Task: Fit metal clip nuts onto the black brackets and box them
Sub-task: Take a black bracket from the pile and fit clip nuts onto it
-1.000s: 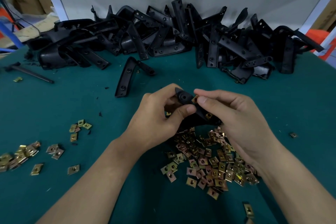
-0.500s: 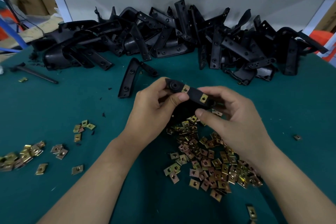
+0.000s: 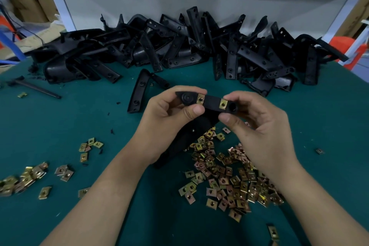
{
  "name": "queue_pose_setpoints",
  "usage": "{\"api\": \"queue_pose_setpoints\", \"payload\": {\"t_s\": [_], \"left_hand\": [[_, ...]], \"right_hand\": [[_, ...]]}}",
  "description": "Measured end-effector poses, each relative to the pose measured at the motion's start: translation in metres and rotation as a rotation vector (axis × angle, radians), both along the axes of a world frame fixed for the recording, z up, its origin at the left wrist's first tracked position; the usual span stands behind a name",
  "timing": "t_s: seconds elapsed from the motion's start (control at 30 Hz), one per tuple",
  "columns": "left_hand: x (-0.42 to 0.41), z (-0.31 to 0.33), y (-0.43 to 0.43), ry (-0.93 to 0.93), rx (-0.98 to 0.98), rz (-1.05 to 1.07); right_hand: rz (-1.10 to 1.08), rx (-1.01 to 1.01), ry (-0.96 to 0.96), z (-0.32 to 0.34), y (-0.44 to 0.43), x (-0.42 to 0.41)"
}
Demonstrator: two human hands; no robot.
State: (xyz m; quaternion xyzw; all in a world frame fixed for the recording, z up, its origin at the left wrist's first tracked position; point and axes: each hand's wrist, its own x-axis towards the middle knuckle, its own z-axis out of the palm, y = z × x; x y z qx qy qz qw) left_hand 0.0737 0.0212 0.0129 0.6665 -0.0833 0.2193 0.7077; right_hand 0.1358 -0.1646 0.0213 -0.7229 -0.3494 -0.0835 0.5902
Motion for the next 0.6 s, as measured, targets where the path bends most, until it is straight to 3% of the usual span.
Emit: {"api": "queue_pose_setpoints", "payload": {"t_s": [0.27, 0.37, 0.47, 0.6], "left_hand": [[-0.007, 0.008, -0.003, 0.015, -0.087, -0.005], [-0.014, 0.015, 0.000, 0.119, -0.074, -0.083], [-0.021, 0.020, 0.002, 0.271, -0.033, -0.242], [-0.023, 0.025, -0.021, 0.311, -0.170, -0.160]], "right_hand": [[0.020, -0.056, 0.005, 0.024, -0.001, -0.007], [-0.023, -0.124, -0.043, 0.038, -0.008, -0.012], [-0.130, -0.055, -0.018, 0.053, -0.028, -0.016], [-0.201, 0.083, 0.023, 0.065, -0.067, -0.031]]}}
